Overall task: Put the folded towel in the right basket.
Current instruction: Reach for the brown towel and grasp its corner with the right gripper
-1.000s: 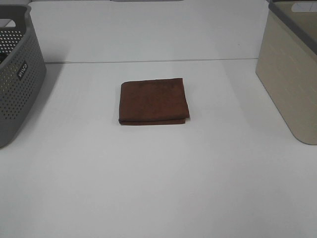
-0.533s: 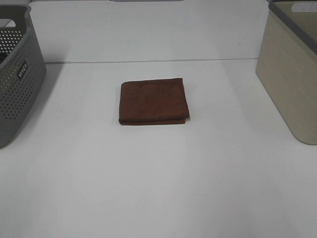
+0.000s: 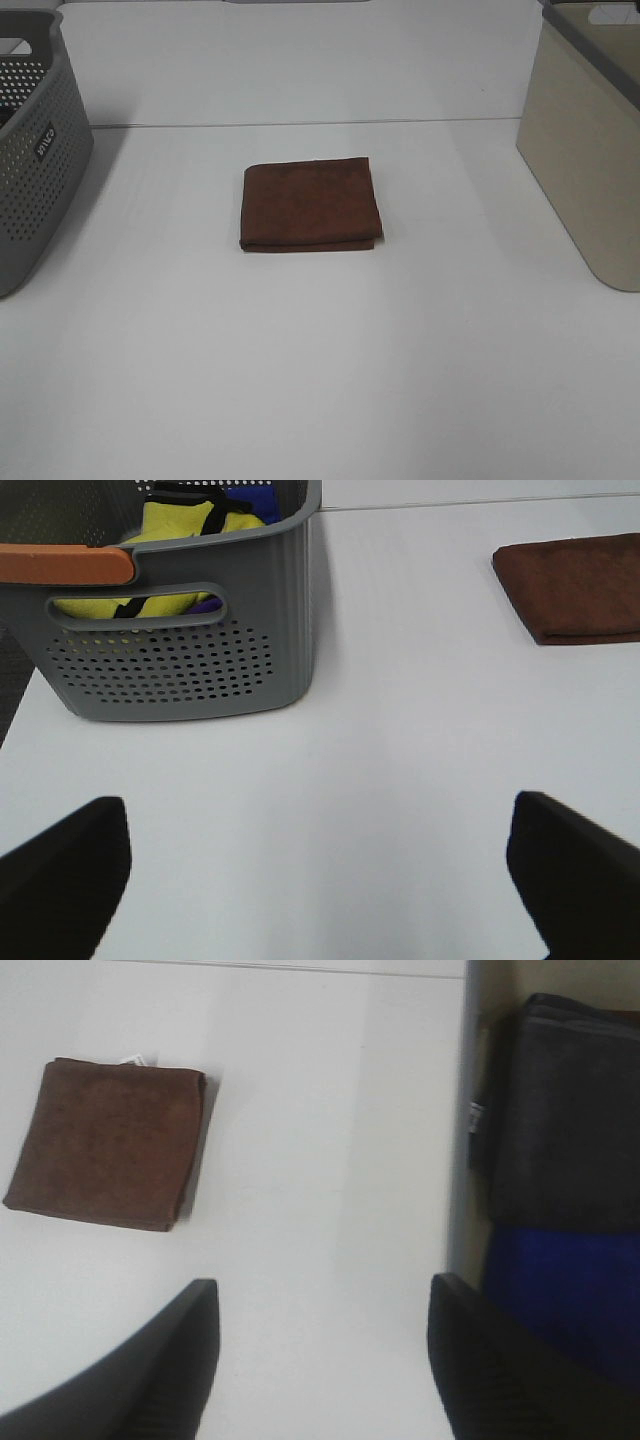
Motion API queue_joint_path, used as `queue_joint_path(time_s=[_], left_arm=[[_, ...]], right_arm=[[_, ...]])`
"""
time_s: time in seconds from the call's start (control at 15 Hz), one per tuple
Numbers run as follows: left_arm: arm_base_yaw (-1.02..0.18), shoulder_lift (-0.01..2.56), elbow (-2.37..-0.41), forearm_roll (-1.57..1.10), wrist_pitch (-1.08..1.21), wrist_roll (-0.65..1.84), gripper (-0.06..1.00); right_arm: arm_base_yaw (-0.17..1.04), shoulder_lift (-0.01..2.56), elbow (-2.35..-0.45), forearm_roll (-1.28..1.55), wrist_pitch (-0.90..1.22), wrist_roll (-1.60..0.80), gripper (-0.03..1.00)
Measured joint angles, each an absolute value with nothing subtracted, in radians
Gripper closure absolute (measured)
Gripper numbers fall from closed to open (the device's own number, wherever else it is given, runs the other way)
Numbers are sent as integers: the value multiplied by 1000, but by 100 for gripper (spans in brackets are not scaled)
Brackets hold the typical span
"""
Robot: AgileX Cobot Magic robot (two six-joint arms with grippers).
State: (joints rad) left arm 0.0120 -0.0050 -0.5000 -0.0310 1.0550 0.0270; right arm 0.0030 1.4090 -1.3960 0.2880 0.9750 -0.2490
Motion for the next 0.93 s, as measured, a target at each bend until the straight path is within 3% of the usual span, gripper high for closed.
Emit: queue_joint_path(time_s=[0.2,0.53,0.73,0.93], left_arm=[[12,-5,-500,-31,1055,27,-3],[12,-5,-500,-31,1055,27,-3],[12,-5,-500,-31,1055,27,-3],[12,-5,-500,-31,1055,27,-3]], right_arm=[[17,1623,-1583,379,1034,-303,38],[180,1947,-1839,384,1097,-289,37],[229,2133,-1976,404,1161,-238,26],[232,2289,-2075,467,1184,-230,21]])
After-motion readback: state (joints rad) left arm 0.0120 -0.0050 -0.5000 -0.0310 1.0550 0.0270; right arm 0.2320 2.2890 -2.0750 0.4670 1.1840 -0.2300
